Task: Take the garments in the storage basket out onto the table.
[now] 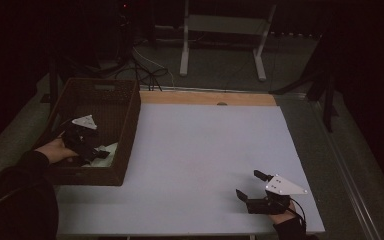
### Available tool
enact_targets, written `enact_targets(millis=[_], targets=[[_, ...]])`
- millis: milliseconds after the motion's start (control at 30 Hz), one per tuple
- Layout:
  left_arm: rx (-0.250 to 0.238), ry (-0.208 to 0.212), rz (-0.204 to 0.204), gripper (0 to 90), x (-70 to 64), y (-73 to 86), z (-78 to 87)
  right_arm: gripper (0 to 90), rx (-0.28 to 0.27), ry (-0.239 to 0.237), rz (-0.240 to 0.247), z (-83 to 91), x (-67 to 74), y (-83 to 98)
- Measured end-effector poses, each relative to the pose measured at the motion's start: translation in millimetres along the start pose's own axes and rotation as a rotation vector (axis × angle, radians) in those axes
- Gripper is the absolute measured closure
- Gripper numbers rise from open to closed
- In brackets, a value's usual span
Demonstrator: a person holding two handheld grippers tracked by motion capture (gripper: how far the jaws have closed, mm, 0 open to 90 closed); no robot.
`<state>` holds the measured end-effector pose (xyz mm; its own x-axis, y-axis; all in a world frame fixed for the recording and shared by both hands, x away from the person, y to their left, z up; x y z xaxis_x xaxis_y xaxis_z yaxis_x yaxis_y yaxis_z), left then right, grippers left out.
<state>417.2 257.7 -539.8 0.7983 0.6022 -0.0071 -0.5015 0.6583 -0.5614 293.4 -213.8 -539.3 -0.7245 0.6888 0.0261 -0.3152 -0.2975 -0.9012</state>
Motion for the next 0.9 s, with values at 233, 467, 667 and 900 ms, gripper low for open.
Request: enact_targets(millis=[233,467,667,900], targets=[[0.097,0.034,-0.046,0.0,-3.2,8.2,-18.6,8.9,0.003,0.000,-0.004,-0.8,0.0,0.7],[0.195,0.056,-0.037,0.0,-5.1,17.6,-34.3,8.9,0.001,0.000,-0.009,-0.3,-1.0,1.0],[0.215,0.046,-0.086,0.0,-7.0,20.1,-39.5,8.9,0.002,0.000,-0.013,-0.2,-2.0,1.8],[0.267,0.046,-0.155,4.0,-11.1,26.1,-40.7,8.9,0.001,-0.001,-0.016,-0.2,-1.9,1.6]])
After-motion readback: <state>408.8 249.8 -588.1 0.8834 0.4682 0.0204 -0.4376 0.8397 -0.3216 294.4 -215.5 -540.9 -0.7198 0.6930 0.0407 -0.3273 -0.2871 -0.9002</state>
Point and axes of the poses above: each handheld gripper's, and its own axes: z roughly backward along the jaws, y roughly out of its underside, x roughly to its left, the point moved 10 cm from there along -z, roughly forward along the jaws, and after that the axes turned 4 degrees about -y, right-handed, at the moved point
